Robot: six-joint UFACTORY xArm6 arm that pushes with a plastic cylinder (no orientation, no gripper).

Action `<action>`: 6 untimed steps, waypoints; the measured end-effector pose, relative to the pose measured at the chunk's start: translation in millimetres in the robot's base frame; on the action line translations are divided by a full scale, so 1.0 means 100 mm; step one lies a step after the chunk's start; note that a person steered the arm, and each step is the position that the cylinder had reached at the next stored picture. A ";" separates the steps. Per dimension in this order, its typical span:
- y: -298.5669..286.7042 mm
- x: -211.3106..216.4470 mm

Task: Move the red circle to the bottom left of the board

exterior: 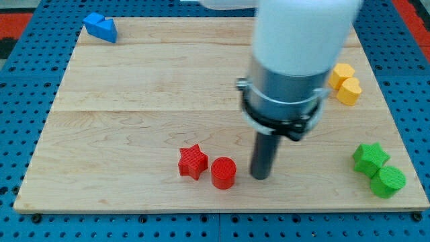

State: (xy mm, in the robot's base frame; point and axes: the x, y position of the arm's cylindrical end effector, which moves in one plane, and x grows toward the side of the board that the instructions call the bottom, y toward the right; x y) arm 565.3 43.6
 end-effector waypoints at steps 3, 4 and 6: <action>0.05 0.24; -0.35 0.31; -1.66 0.24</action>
State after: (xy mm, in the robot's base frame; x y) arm 589.8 -122.2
